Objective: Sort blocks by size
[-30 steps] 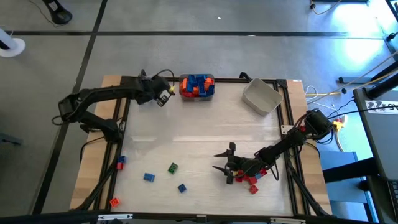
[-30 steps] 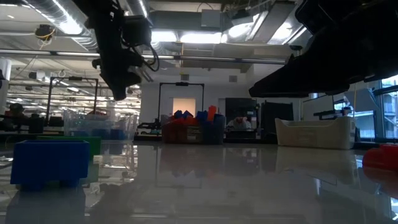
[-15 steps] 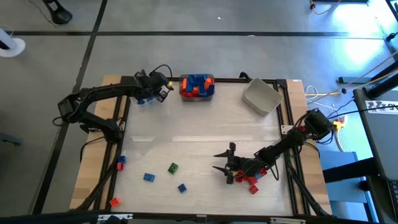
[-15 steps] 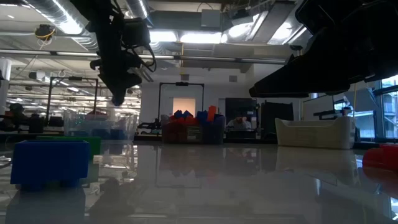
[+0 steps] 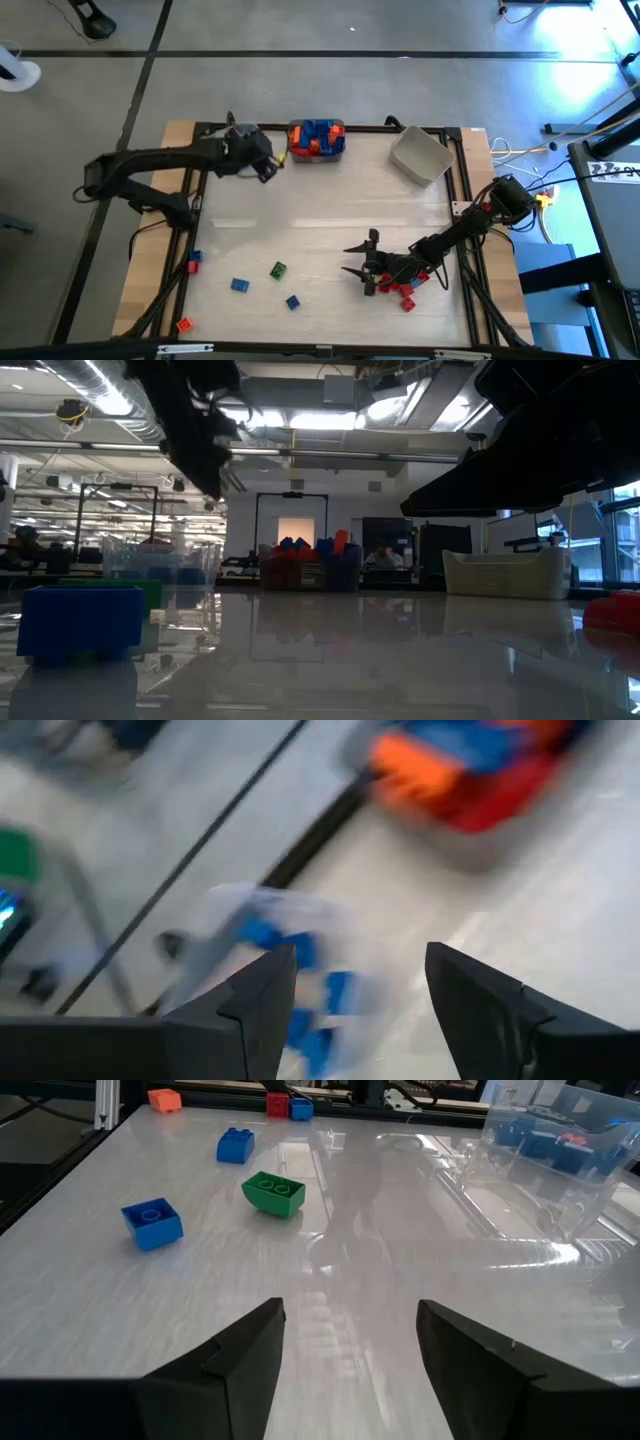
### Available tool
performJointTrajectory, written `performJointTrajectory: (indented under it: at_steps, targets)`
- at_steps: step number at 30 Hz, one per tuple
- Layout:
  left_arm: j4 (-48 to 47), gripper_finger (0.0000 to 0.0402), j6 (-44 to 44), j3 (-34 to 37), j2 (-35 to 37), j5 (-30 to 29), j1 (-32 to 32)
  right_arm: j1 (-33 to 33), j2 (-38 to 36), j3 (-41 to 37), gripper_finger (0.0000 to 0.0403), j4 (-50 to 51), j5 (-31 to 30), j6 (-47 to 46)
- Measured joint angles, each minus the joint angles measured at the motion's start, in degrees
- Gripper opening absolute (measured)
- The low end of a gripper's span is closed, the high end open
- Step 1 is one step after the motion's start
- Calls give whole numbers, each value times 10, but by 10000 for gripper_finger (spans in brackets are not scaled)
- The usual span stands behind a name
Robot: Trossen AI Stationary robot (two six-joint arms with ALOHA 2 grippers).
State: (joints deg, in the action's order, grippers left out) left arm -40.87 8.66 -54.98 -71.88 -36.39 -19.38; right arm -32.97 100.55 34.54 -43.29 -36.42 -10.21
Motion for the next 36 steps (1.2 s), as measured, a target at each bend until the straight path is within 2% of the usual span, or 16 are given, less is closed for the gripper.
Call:
performJointTrajectory:
  at_steps: [4, 13, 21, 26, 36]
  targets:
    - [0, 210, 9, 0, 10, 45, 80, 0, 0, 0, 230, 0, 0, 0]
    - [2, 210, 50, 0, 9, 86, 267, 0, 0, 0, 230, -1, 0, 0]
    - [83, 210, 76, 0, -20, 99, 413, 0, 0, 0, 230, -1, 0, 0]
    - [137, 210, 77, -1, -69, 119, 467, 0, 0, 0, 230, -2, 0, 0]
    - [266, 210, 87, -1, -185, 211, 522, 0, 0, 0, 230, -2, 0, 0]
